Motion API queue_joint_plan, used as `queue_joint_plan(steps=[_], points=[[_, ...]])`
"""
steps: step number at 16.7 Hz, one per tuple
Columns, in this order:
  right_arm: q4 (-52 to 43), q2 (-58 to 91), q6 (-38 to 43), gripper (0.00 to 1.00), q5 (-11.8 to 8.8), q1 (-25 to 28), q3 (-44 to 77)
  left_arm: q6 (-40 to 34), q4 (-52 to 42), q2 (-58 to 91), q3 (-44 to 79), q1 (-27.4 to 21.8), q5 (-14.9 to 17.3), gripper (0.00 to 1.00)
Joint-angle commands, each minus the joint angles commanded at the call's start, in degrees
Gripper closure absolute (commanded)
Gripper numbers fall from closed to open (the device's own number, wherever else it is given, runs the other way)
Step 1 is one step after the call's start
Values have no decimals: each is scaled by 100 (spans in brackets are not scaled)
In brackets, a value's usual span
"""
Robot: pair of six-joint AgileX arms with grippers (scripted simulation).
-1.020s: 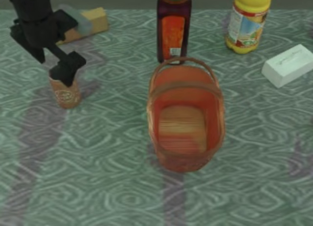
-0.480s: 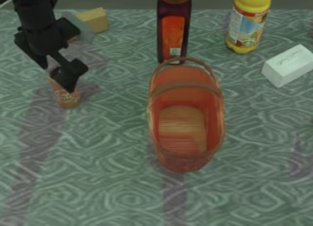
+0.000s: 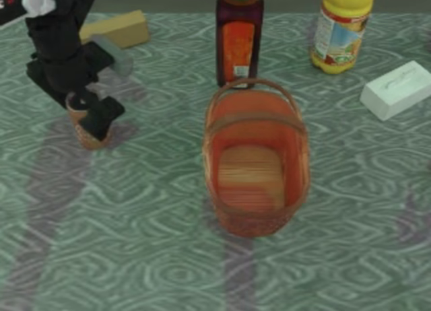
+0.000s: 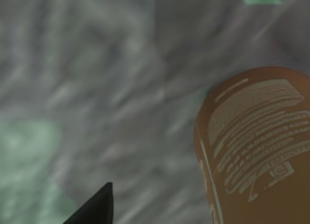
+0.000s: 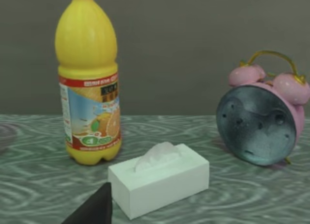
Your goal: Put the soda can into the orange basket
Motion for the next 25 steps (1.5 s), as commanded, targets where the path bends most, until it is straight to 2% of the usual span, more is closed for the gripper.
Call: queue_joint_plan(steps=[12, 22, 25], points=[[0, 0, 0, 0, 0, 0, 0, 0, 0, 0, 0, 0, 0, 98], [0, 0, 0, 0, 0, 0, 0, 6, 1, -12, -4, 6, 2, 100], [0, 0, 0, 0, 0, 0, 0, -99, 344, -46, -94, -44, 278, 100]])
